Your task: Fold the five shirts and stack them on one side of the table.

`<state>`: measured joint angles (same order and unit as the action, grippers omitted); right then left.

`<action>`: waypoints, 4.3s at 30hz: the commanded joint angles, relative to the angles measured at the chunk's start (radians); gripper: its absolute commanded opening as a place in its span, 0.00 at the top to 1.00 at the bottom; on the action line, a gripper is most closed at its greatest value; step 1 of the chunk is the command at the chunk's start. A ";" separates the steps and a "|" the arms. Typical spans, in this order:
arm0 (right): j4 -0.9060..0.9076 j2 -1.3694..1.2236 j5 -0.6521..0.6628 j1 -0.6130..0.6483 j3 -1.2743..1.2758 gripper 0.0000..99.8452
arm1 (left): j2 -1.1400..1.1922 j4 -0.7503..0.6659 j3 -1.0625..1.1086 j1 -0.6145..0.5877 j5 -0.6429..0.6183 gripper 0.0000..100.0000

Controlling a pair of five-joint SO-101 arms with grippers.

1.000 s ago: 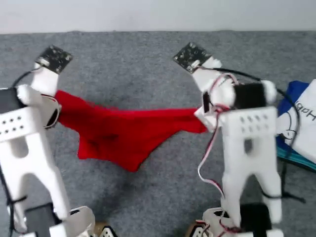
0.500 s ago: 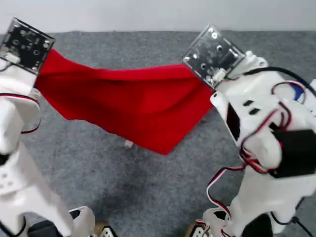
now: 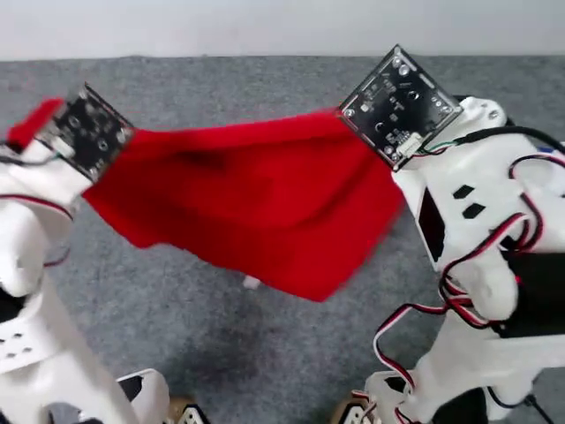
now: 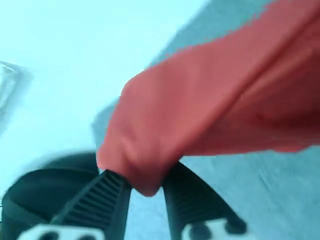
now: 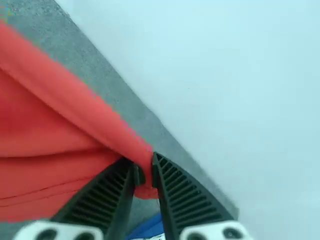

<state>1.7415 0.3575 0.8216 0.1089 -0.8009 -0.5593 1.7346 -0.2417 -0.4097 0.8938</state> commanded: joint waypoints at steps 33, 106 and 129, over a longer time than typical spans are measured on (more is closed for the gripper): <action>0.039 -0.246 -0.193 0.189 0.356 0.99 | -0.170 0.020 0.935 -0.021 0.233 0.91; 0.008 -0.334 -0.187 0.084 0.336 0.99 | 0.437 -0.353 0.961 0.399 0.046 0.99; 0.047 -0.332 -0.190 0.084 -0.081 0.99 | -0.002 -0.123 0.211 0.138 -0.103 0.98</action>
<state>1.7553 0.0107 0.6391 0.2087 -0.7457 -0.5317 1.6487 0.1066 -0.2440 0.8615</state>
